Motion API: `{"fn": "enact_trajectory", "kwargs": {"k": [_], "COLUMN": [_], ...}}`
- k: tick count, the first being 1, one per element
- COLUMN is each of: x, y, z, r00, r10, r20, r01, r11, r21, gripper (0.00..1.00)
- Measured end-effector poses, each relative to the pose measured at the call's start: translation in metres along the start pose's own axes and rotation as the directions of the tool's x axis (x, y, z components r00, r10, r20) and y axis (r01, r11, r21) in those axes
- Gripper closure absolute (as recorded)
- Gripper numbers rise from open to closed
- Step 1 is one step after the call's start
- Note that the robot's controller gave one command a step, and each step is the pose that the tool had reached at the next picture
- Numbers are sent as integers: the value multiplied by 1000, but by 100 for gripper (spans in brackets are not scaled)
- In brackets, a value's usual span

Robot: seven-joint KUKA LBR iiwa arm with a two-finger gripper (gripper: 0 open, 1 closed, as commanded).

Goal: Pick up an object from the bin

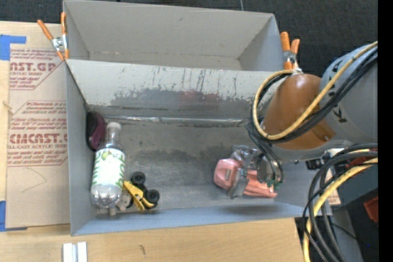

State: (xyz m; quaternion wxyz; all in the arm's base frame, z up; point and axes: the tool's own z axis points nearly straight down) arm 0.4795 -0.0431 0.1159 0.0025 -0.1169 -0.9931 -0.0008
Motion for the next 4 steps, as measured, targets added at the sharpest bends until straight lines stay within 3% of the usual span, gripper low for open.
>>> {"fn": "enact_trajectory", "kwargs": {"k": [2,4], "x": [1,2], "y": [0,1], "z": [-13,-55], "r00": [1000,1000], "r10": [-1,-2], "r20": [-2,1], "r01": [1,2], "r11": [1000,1000], "r21": [0,0], "gripper": [100,100]}}
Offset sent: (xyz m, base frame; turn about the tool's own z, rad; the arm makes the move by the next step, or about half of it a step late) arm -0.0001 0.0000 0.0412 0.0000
